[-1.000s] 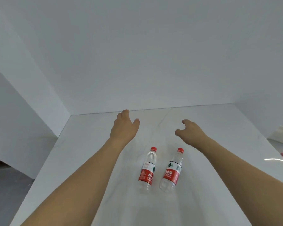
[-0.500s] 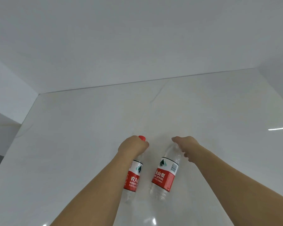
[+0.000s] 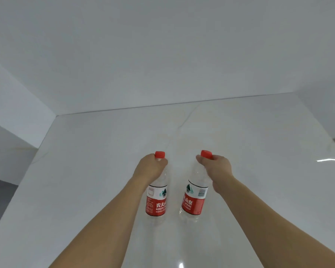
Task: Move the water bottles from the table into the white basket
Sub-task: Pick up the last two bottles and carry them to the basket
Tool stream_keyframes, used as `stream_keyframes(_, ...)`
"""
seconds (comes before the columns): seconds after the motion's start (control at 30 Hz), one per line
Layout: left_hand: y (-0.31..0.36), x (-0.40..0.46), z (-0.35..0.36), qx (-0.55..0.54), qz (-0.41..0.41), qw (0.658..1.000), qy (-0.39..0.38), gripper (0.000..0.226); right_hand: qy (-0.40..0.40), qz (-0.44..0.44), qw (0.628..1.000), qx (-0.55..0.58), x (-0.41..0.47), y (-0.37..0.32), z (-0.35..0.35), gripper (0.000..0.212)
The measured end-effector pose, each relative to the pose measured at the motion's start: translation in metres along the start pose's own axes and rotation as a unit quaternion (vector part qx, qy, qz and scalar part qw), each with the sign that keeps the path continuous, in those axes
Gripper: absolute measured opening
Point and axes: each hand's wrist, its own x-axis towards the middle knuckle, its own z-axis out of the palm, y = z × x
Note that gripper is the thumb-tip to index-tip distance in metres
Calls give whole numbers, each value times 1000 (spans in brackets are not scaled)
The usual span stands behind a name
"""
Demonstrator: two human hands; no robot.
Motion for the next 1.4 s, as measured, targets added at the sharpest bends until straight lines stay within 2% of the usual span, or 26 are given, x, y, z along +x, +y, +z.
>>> stream_keyframes(0.13,11,-71,-22,-134,40,986,86,20,12,-161,984,-76,-70,-33,-15,11)
stream_keyframes(0.23,32,-115,-37,-241,74,955,156,16,40,-247,964,-89,-111,-61,-26,26)
stream_keyframes(0.37,68,-172,-78,-342,120,910,204,16,25,-321,946,-49,-164,-102,-37,27)
stream_keyframes(0.53,81,-244,-142,-466,120,852,204,11,7,-374,925,-75,-228,-132,-31,16)
stream_keyframes(0.7,49,-299,-214,-474,141,842,218,13,5,-415,900,-132,-293,-144,4,16)
stream_keyframes(0.93,-39,-349,-316,-425,168,851,258,24,-7,-457,883,-109,-380,-140,101,18)
stream_keyframes(1.1,-113,-365,-377,-418,178,844,284,21,-16,-475,874,-100,-433,-131,188,20)
stream_keyframes(1.4,-225,-363,-456,-450,148,820,321,22,-61,-494,859,-118,-483,-119,325,27)
